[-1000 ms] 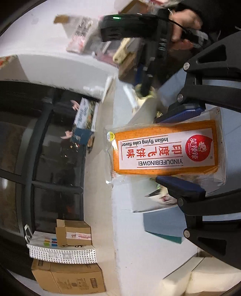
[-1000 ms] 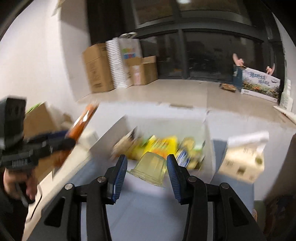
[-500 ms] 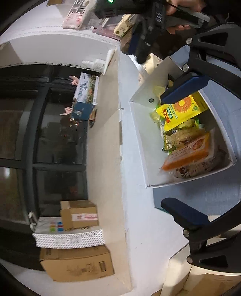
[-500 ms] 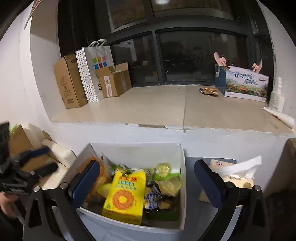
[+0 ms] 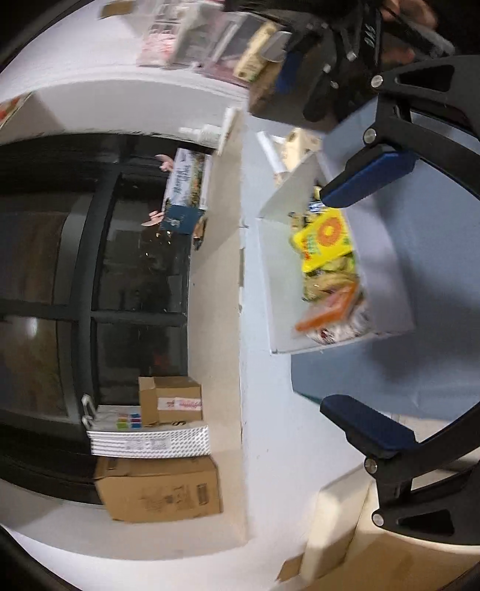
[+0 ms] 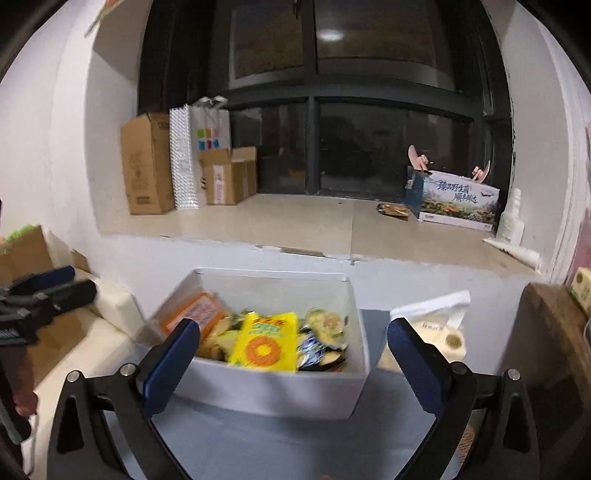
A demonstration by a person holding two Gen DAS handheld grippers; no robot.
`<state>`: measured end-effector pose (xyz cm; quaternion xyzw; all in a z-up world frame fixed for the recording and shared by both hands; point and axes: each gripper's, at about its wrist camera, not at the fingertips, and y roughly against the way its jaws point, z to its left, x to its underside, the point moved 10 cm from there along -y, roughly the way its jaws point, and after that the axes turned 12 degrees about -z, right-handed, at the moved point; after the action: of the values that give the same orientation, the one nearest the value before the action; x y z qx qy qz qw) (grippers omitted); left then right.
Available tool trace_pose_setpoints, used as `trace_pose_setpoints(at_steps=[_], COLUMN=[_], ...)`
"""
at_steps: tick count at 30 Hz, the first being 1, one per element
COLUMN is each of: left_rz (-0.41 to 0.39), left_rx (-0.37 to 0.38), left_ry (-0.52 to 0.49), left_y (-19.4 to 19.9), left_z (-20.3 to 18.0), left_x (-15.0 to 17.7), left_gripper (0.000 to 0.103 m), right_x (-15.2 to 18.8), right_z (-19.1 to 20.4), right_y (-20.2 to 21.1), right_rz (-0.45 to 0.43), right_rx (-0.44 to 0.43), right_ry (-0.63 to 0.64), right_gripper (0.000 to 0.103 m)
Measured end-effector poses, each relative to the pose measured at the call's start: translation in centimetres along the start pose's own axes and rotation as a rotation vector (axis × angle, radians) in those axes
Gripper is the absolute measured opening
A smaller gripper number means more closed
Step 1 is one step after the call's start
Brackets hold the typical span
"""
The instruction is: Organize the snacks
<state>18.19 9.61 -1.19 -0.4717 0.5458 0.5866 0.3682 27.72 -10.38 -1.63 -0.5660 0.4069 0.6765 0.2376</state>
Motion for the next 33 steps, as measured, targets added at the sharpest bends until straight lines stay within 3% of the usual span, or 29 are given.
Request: trace_pose_setpoints(at_steps=[3,6,10,17,33], left_rz=[0.000,0.013,0.025,0.057,0.067], left_rx=[0.005,0.039,0.010,0.027,0.059], left_ry=[-0.026,0.014,0.035,0.047,0.024], left_y=[3.2,6.1,9.5,12.8,13.0], left_z=[-1.2,-2.3,-3.1,-4.9,-6.2], left_x=[0.6,1.2,2.3,4.2,4.0], left_gripper=[0.103,0.103,0.103,0.103,0.103], right_x=[0.3,0.9,2.4,4.3,4.4], right_z=[1.1,1.7,1.8,2.0,2.3], right_y=[2.8,5.3,8.5,14.2,14.8], right_rz=[0.003,0.025,0.082,0.072,0.075], right_rx=[-0.028,-0.017,0.001,0.034,0.034], right_ry=[-0.023,-0.030,-0.085,-0.104,-0.099], right_gripper=[0.103,0.103,0.103,0.103,0.103])
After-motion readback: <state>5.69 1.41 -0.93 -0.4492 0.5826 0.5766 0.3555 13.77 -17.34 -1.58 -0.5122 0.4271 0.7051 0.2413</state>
